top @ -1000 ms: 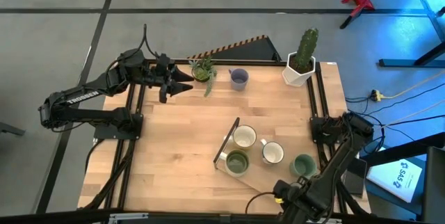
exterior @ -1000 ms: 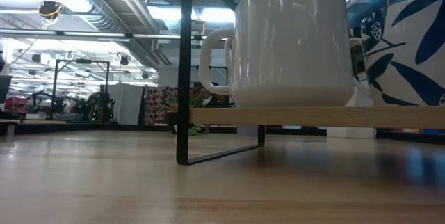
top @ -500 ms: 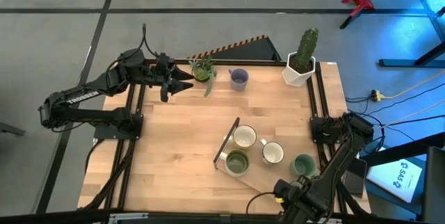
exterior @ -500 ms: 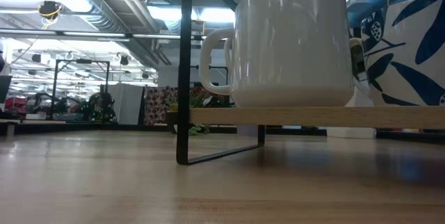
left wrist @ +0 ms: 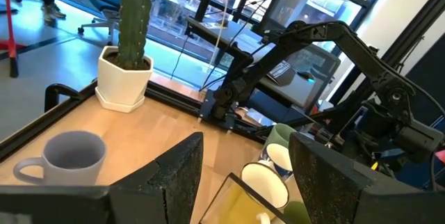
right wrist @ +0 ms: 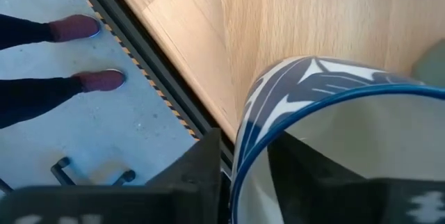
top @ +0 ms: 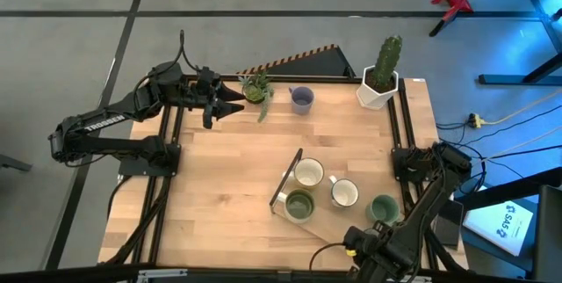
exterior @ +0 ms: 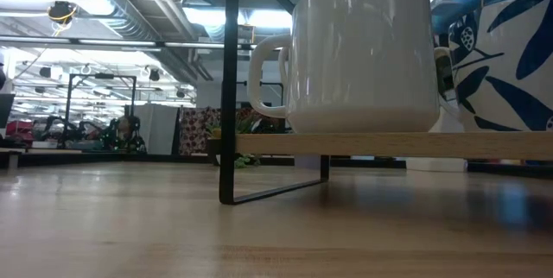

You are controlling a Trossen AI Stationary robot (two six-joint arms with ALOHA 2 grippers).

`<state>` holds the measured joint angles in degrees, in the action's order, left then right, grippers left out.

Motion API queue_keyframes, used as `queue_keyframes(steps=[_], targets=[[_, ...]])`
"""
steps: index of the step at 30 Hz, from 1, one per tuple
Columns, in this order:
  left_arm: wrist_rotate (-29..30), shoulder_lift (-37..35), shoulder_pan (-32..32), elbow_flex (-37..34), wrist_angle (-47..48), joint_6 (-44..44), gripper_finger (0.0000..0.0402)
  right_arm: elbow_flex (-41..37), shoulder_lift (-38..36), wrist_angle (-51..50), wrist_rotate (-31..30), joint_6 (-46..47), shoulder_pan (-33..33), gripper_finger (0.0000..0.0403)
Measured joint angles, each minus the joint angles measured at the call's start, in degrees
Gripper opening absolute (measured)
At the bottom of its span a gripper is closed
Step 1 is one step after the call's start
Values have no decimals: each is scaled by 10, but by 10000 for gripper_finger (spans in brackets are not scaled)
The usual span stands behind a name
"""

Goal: Place coffee mugs
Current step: Put the blue pattern mug on the shelf, then put the purple mug on the shelf

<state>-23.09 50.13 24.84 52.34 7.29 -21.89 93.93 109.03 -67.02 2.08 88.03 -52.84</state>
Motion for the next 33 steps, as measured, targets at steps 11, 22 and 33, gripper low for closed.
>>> queue_keyframes(steps=[11, 22, 33], targets=[[-1, 0, 0, 0, 0, 0, 208, 45, 0, -22, -34, -12, 0, 127], [-16, 0, 0, 0, 0, 0, 208, 153, -1, -127, -96, -29, 0, 127], [-34, -8, 0, 0, 2, -4, 208, 241, -2, -229, -250, -154, 86, 127]])
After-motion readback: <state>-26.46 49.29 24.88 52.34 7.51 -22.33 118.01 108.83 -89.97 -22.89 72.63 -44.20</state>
